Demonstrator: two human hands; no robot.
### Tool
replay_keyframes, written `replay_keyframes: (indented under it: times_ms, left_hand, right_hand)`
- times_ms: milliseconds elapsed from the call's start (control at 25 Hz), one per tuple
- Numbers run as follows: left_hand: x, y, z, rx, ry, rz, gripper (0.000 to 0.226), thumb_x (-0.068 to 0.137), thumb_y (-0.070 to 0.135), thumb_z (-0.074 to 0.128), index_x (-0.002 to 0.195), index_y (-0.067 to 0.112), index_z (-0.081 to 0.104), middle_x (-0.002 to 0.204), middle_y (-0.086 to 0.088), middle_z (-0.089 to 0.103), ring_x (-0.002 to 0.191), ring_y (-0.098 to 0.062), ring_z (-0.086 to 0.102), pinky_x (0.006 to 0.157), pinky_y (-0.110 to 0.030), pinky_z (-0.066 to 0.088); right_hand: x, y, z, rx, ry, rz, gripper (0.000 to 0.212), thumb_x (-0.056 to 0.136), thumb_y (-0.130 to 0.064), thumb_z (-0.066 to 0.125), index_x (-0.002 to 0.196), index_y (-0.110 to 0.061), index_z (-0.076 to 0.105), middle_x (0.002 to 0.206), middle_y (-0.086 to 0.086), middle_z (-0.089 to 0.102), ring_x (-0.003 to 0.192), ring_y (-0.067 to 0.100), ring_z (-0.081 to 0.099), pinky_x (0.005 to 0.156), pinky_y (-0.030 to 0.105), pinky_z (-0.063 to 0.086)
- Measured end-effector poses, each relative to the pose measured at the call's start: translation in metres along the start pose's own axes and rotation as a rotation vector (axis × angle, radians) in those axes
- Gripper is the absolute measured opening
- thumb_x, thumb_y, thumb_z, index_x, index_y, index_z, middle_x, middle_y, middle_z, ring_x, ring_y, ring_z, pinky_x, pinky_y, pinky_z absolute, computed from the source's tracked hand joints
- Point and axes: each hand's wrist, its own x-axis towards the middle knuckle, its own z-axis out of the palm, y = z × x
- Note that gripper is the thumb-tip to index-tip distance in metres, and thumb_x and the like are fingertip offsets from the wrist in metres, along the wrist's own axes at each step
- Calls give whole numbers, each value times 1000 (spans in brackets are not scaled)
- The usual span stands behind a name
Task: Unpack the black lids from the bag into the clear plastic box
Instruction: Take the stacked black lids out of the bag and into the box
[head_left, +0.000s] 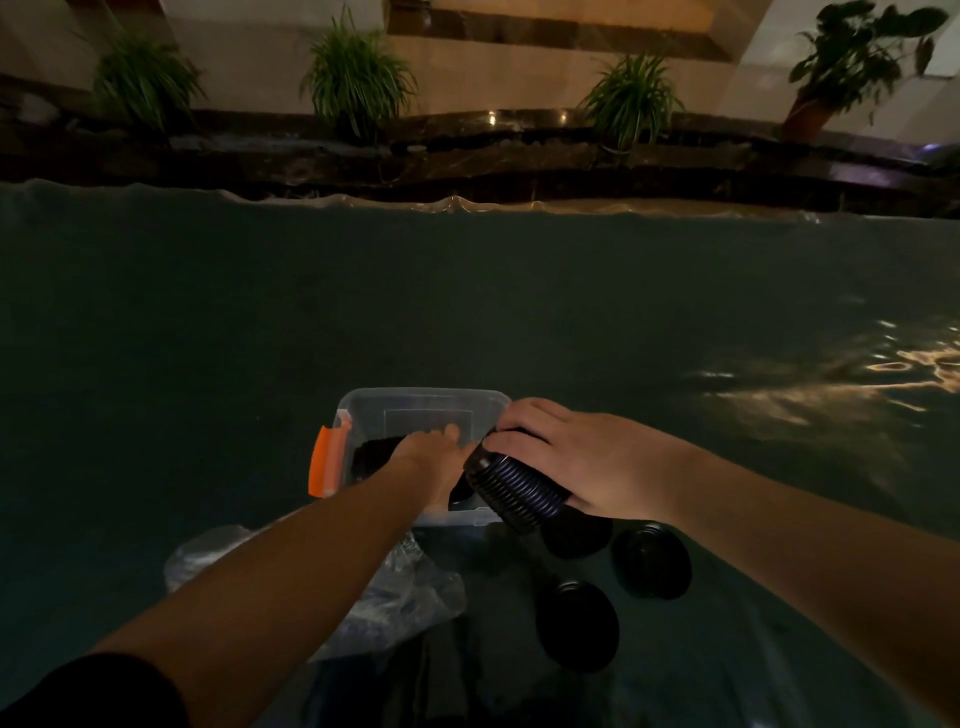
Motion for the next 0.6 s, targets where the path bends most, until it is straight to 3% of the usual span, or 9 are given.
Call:
replay_keyframes:
  times_ms: [200, 280, 360, 480, 600]
  left_hand:
    - [-1, -4, -8, 180, 25, -1, 84, 76, 31, 80, 146, 25, 32, 142, -19, 38, 122, -38, 47, 103, -55, 41]
    - [-4, -7, -13, 321, 19, -27, 77, 76, 34, 80, 143, 23, 44, 144, -16, 39, 127, -38, 42, 103, -58, 38]
    - [-7, -10, -13, 411, -18, -31, 63, 81, 41, 74, 137, 20, 54, 145, -13, 40, 131, -38, 38, 103, -62, 35]
    - [-10, -16, -9, 399, -77, -42, 67, 90, 62, 50, 140, 16, 52, 147, -14, 42, 136, -38, 34, 107, -65, 28]
    - [-16, -19, -5, 378, -74, -62, 57, 98, 53, 46, 137, 13, 52, 145, -15, 50, 134, -36, 40, 110, -64, 26]
  right_hand:
    - [-1, 5, 1, -12, -24, -1, 92, 70, -11, 87, 144, -19, 33, 141, 8, 45, 132, 26, 43, 98, 39, 53]
    - [1, 6, -1, -27, -40, 2, 91, 72, -12, 86, 145, -20, 33, 142, 7, 42, 134, 24, 40, 98, 39, 52]
    - [4, 6, -3, -37, -49, 4, 90, 72, -12, 85, 146, -19, 35, 144, 6, 41, 134, 23, 39, 98, 39, 52]
    - [9, 6, -4, -45, -65, 2, 88, 76, -12, 83, 148, -19, 34, 146, 5, 38, 136, 22, 37, 100, 39, 51]
    - [13, 7, -3, -51, -76, 3, 87, 77, -13, 82, 149, -20, 34, 147, 4, 38, 138, 22, 36, 102, 38, 50]
